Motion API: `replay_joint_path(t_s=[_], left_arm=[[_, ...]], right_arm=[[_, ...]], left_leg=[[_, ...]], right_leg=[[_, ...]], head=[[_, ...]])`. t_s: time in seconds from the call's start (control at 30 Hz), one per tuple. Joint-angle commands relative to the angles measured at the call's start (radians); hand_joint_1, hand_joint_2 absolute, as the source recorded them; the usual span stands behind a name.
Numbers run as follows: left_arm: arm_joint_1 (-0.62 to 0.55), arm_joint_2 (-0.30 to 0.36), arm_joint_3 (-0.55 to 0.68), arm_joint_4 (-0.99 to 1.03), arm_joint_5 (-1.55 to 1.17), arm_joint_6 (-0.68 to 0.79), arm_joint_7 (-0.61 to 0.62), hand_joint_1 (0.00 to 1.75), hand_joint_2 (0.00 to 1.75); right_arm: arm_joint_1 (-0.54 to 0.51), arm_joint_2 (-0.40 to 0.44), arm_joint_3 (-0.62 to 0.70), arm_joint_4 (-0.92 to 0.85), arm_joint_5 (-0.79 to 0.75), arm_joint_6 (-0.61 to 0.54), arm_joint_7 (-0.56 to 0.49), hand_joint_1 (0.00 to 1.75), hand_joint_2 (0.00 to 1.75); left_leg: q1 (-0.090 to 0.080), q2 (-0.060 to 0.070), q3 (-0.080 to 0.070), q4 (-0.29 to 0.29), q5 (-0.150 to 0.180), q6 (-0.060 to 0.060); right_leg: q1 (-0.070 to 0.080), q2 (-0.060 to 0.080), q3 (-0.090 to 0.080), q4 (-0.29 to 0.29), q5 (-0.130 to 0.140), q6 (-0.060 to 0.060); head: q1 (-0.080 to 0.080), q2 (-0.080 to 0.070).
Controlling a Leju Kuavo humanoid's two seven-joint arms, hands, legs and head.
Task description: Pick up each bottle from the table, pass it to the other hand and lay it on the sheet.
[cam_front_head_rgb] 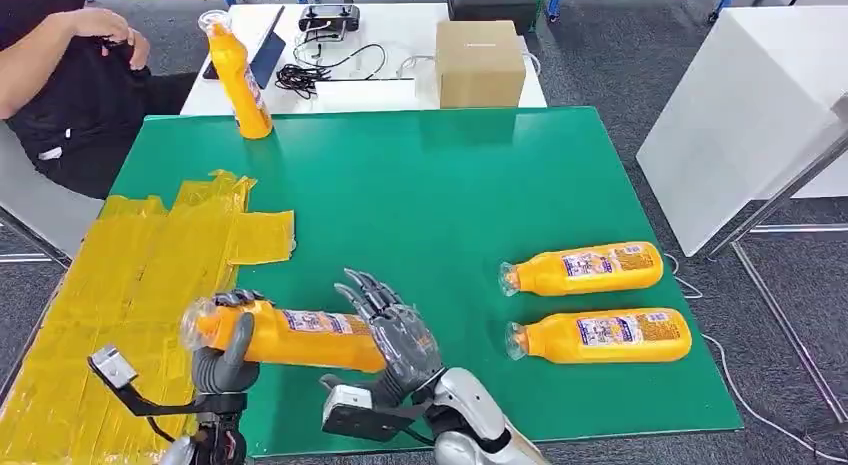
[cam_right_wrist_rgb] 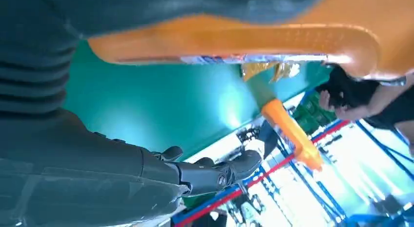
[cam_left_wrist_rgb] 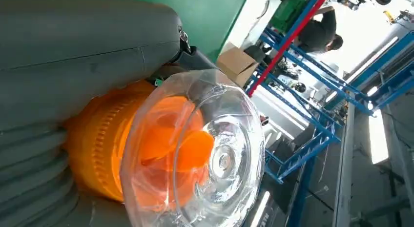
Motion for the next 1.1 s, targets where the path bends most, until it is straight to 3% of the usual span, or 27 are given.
replay_joint_path(t_s=[0.03,0.2,0.4,0.57,0.8,1.1], left_arm=[[-0.002,0.009,0.024,-0.078,-0.096,0.051,-0.043,1.75,1.75],[-0.009,0.018,0.019,-0.103,-0.201,0.119,-0.092,1.75,1.75],[-0.089,0.095,-0.025,-0.268,-0.801,0.599,-0.185,1.75,1.75],[-0.129,0.157,-0.069,-0.287,-1.298,0.818,-0.055,1.75,1.75],[-0.2,0.247,-0.131,-0.071,-1.764,0.86,0.21,1.75,1.75],[-0.298,0.311,-0.242,0.282,-1.966,0.711,0.332,1.75,1.75]], right_arm=[[0.05,-0.062,-0.06,-0.111,0.008,-0.032,-0.014,0.0,0.0],[0.065,-0.064,-0.073,-0.128,0.016,-0.043,-0.019,0.0,0.0],[0.149,-0.104,-0.125,-0.25,0.05,-0.041,-0.012,0.0,0.0],[0.137,-0.081,-0.13,-0.26,0.059,-0.006,-0.001,0.0,0.0],[0.103,-0.077,-0.136,-0.256,0.048,0.04,0.01,0.0,0.0],[0.063,-0.067,-0.113,-0.246,0.036,0.09,0.027,0.0,0.0]], left_leg=[[0.001,-0.001,0.005,0.0,-0.004,-0.001],[0.0,0.0,0.001,0.0,-0.001,-0.001],[0.001,-0.005,-0.001,0.001,-0.001,-0.001],[0.001,-0.002,0.0,0.001,-0.001,-0.001],[0.0,-0.001,0.002,-0.001,0.0,-0.001],[0.0,-0.002,0.005,-0.003,0.0,-0.001]], right_leg=[[0.001,-0.002,0.006,-0.001,-0.004,0.001],[0.0,0.0,0.002,-0.001,-0.001,0.0],[0.001,-0.005,0.001,0.0,-0.002,0.0],[0.001,-0.002,0.001,0.0,-0.002,0.0],[0.0,-0.002,0.003,-0.001,0.0,0.0],[0.0,-0.002,0.006,-0.002,-0.001,0.0]], head=[[0.0,0.0],[0.0,0.0],[0.0,0.0],[0.0,0.0],[0.0,0.0],[0.0,0.0]])
